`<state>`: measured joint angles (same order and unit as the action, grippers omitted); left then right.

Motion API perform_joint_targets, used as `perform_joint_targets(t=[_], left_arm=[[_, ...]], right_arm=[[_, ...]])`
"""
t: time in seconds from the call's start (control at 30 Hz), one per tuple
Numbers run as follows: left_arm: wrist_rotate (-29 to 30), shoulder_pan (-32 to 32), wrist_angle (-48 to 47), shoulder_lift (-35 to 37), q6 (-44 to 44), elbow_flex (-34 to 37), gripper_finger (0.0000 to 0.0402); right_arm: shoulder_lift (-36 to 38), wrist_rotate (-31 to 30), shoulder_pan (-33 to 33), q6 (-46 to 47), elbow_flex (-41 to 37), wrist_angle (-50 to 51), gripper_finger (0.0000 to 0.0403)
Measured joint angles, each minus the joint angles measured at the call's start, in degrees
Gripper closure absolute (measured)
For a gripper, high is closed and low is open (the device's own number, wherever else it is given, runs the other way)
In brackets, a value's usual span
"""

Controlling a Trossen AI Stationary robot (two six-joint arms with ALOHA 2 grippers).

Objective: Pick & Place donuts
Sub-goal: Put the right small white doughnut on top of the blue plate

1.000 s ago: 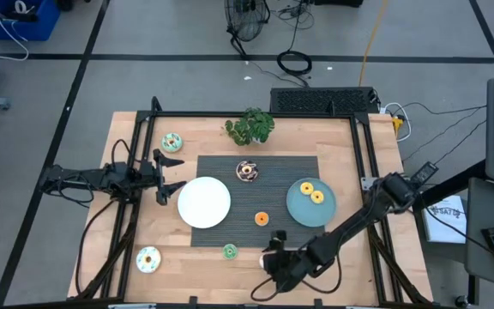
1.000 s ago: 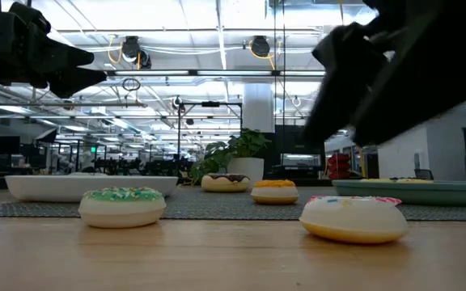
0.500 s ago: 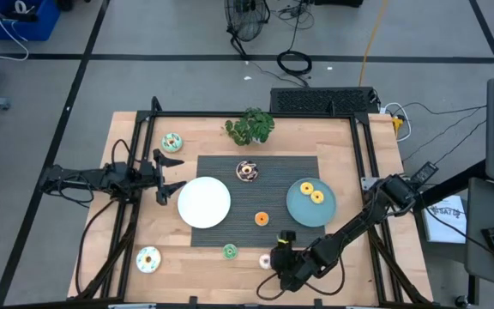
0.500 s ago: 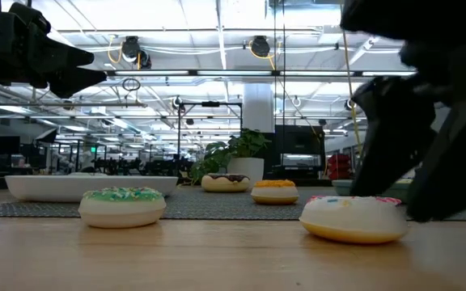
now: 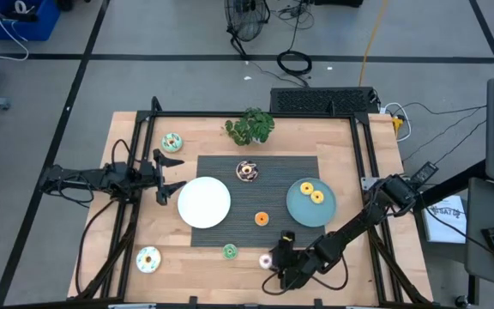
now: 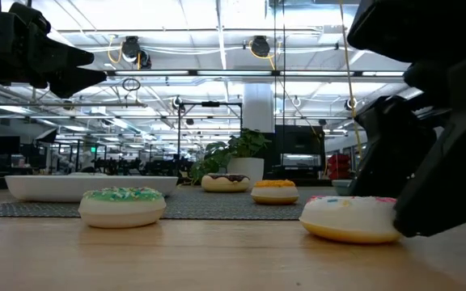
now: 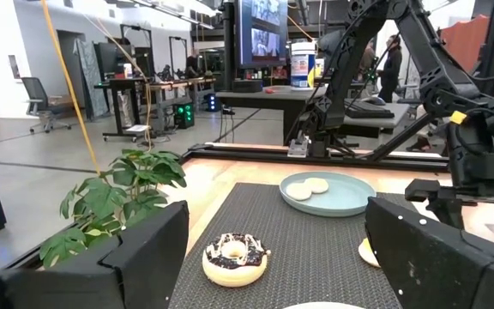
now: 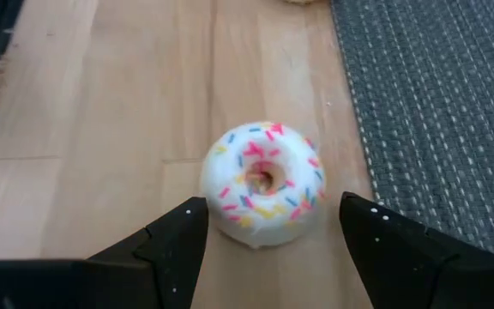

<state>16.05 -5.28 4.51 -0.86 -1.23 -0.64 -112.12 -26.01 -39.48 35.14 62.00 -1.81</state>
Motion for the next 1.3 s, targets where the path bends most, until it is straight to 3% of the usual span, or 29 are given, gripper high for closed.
perform_joint_targets(t=[0.3, 0.7, 1.3], left_arm=[[0.0, 0.0, 0.0, 0.0, 0.0, 0.0, 0.0052], [0.0, 0.0, 0.0, 0.0, 0.0, 0.0, 0.0052], [0.0, 0.0, 0.0, 0.0, 0.0, 0.0, 0.0052]], right_arm=[[0.0, -1.2, 0.0, 0.1, -0.8, -0.2, 0.0153], [0.0, -1.1, 0.0, -3.3, -0.8, -5.2, 0.0201], [-3.0, -1.2, 0.8, -4.6, -0.8, -8.4, 0.0200]])
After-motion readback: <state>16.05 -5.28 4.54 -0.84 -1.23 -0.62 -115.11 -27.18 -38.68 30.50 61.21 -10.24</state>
